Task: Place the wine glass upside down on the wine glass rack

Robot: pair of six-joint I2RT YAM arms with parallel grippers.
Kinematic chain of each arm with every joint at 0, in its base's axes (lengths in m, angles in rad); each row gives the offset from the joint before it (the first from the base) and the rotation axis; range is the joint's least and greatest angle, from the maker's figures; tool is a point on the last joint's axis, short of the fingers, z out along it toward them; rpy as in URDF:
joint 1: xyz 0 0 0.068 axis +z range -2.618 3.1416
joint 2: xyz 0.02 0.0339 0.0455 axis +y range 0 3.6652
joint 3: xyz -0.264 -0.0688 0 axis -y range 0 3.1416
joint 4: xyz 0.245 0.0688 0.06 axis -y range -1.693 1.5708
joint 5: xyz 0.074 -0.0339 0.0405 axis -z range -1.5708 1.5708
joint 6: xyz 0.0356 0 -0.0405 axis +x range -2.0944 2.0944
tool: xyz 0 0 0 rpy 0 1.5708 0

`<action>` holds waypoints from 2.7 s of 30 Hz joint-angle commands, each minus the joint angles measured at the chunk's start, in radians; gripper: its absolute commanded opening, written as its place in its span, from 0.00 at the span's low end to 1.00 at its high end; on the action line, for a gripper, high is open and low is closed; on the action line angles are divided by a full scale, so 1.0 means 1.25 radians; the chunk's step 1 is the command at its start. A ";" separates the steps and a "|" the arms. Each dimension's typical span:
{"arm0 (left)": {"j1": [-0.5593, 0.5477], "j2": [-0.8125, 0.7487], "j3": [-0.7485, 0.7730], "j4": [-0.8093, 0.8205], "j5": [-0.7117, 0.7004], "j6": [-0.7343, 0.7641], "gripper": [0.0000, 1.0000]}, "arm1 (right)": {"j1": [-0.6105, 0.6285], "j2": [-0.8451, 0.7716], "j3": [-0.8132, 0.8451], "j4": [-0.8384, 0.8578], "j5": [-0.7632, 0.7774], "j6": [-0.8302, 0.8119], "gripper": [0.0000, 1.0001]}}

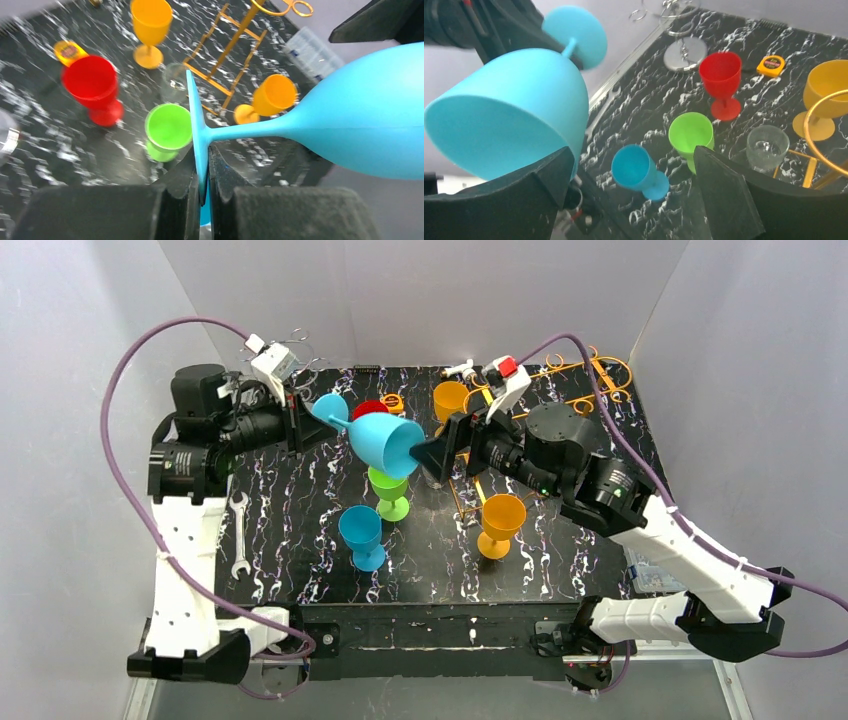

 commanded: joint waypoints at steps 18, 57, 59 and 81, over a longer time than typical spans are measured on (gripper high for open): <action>-0.007 -0.272 -0.115 0.198 -0.021 0.594 0.00 | 0.001 0.137 0.232 -0.122 -0.508 -0.035 0.98; -0.007 -0.318 -0.156 0.227 0.004 0.565 0.86 | 0.056 0.146 0.088 -0.070 -0.381 -0.041 0.54; -0.007 -0.301 -0.140 0.212 0.012 0.522 0.98 | 0.050 0.106 0.077 -0.108 -0.314 -0.060 0.54; -0.369 0.014 -0.051 0.211 -0.129 0.496 0.98 | 0.018 -0.423 -0.135 -0.417 0.633 -0.051 0.49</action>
